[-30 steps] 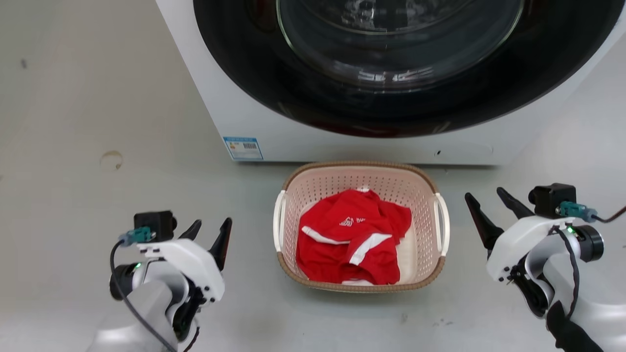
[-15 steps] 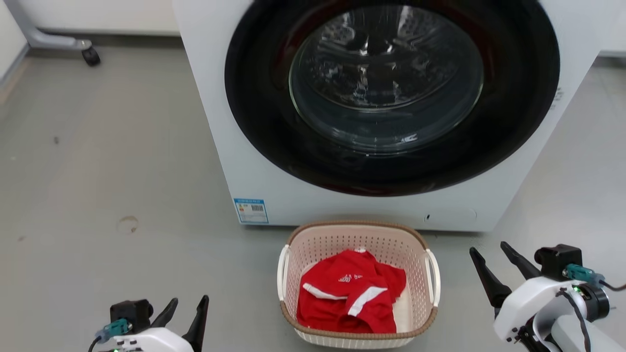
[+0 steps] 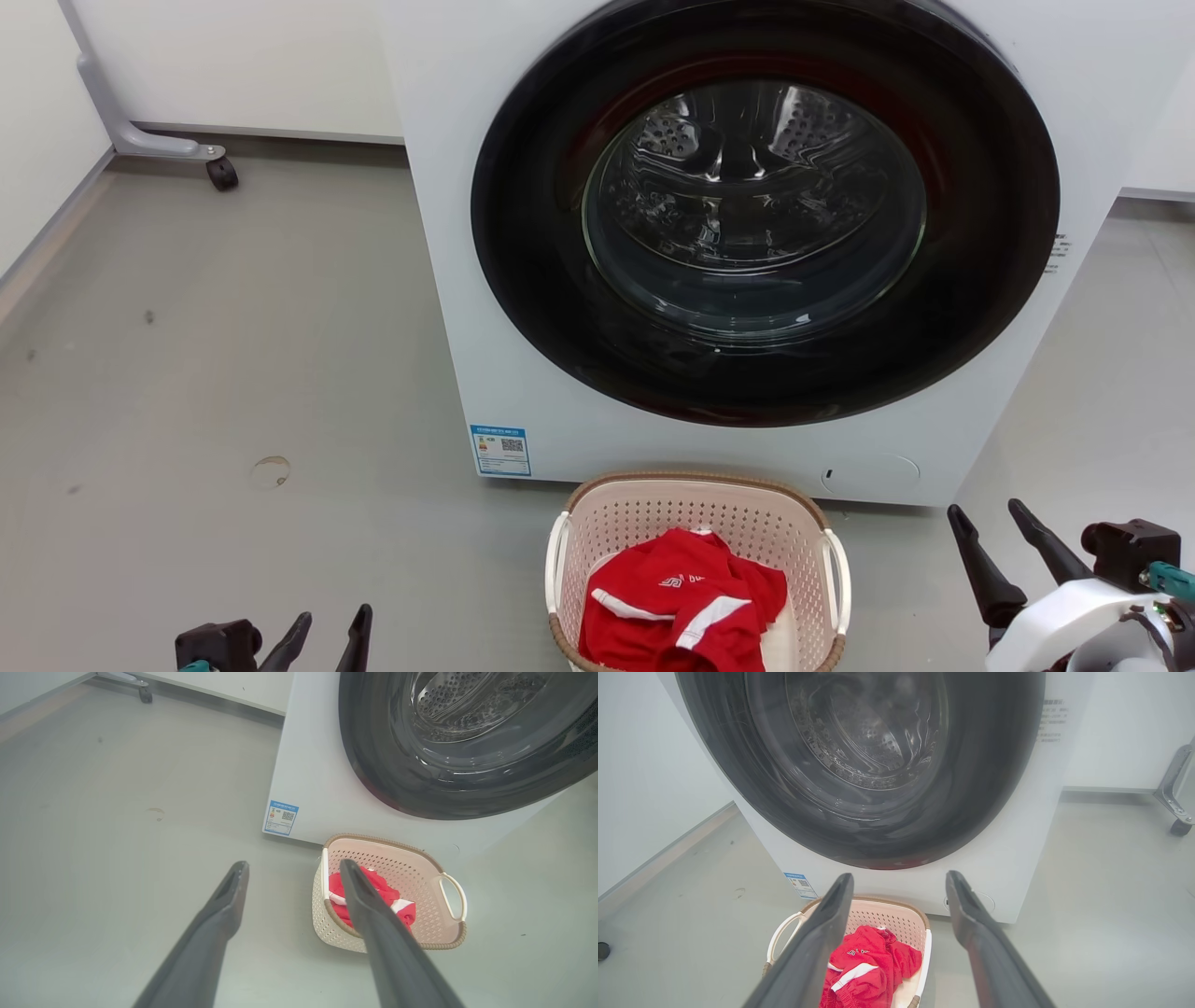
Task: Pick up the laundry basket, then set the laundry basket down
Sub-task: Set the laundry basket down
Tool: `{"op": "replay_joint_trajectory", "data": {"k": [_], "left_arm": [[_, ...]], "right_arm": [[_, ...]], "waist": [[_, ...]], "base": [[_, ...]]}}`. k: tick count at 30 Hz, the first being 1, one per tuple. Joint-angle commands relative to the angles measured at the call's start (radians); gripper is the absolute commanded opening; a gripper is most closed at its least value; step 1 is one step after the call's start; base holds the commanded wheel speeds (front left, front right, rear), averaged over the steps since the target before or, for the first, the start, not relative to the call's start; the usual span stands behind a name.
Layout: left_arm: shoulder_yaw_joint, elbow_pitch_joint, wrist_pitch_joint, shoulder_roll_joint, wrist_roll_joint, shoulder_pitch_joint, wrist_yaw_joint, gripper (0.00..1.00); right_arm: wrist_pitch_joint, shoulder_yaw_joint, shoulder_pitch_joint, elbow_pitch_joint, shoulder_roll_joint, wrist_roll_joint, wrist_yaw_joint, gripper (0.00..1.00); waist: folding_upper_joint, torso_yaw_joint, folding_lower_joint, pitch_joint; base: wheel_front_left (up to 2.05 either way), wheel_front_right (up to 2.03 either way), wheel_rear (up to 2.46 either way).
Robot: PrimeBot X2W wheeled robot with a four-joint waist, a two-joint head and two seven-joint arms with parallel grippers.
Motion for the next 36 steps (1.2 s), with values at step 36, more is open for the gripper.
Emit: {"op": "replay_joint_trajectory", "data": {"k": [36], "left_arm": [[0.075,-0.757,0.274,0.218,0.030,0.108,0.334,1.00]], "right_arm": [[0.134,-0.137,0.064,-0.323,-0.107,-0.044,-0.003,1.00]], "waist": [[-0.0001,0.003,0.0000,0.018]], "base": [[0.00,0.00,0.00]]}}
